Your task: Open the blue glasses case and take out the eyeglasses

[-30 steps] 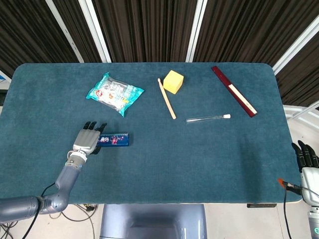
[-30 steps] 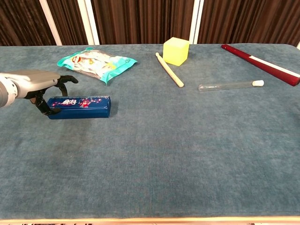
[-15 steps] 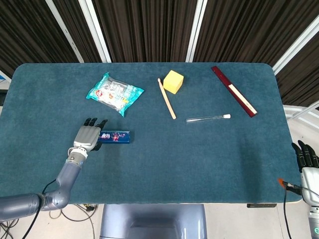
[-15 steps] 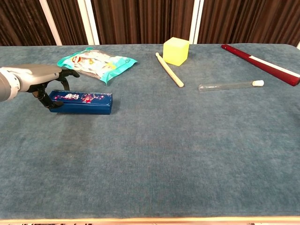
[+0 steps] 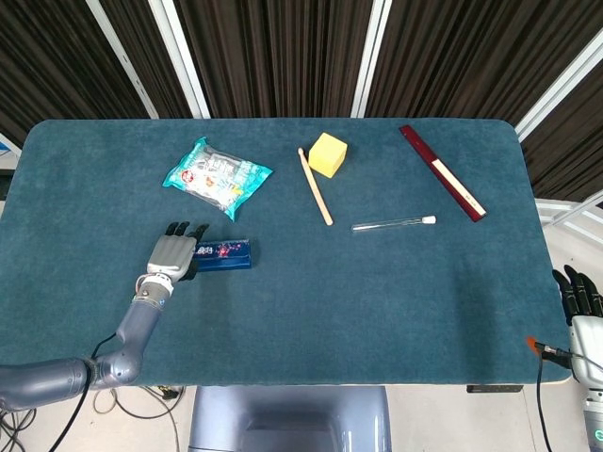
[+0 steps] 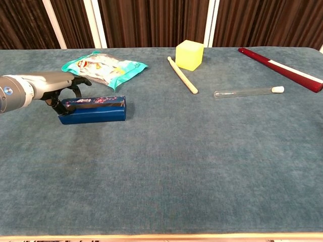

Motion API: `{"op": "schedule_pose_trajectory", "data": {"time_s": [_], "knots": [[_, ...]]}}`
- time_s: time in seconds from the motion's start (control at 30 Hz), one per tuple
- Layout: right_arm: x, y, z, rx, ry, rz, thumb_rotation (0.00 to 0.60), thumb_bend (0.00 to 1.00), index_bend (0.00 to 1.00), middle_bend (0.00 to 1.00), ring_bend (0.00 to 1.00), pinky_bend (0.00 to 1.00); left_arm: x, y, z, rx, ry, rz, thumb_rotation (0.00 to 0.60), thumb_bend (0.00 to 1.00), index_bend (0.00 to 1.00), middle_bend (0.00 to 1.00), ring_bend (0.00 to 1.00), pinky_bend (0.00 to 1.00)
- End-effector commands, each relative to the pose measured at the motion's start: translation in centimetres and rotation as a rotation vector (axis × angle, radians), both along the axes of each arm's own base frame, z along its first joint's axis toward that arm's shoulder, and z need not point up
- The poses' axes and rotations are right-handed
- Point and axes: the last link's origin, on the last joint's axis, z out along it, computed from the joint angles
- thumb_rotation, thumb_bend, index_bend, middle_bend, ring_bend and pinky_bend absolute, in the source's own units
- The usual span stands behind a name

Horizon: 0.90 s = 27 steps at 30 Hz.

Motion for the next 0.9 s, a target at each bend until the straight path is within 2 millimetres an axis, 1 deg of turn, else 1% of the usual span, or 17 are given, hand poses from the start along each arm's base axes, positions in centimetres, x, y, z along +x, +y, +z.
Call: {"op": "schedule_pose_trajectory", "data": {"time_s": [0.03,0.33,0.63,0.77,0.9], "knots": [[0.0,0.0,0.0,0.000,-0.001,-0.002,0.600,0.13,0.00,0.00,0.00,0.19,0.0,0.1,0.1,0.004,-0.001,0.000,0.600,0.58,0.04,0.25,0.00,0.01],[0.0,0.0,0.0,0.000,-0.001,-0.005,0.600,0.13,0.00,0.00,0.00,0.19,-0.4,0.8,0.2,0.032,0.025,0.004,0.600,0.57,0.03,0.23,0.00,0.01],[-0.1,0.1,0.1,-0.004,-0.005,-0.011,0.600,0.13,0.00,0.00,0.00,0.19,-0.4,2.7,-0.5,0.075,0.062,0.014,0.600,0.56,0.03,0.22,0.00,0.01],[0.0,0.0,0.0,-0.002,-0.006,-0.012,0.600,0.13,0.00,0.00,0.00,0.19,-0.5,3.9,-0.4,0.117,0.083,0.019,0.600,0.56,0.03,0.22,0.00,0.01],[-0.1,0.1,0.1,-0.005,-0.007,-0.014,0.600,0.13,0.00,0.00,0.00,0.19,-0.3,4.6,0.2,0.163,0.035,0.046,0.600,0.54,0.03,0.20,0.00,0.01]]}}
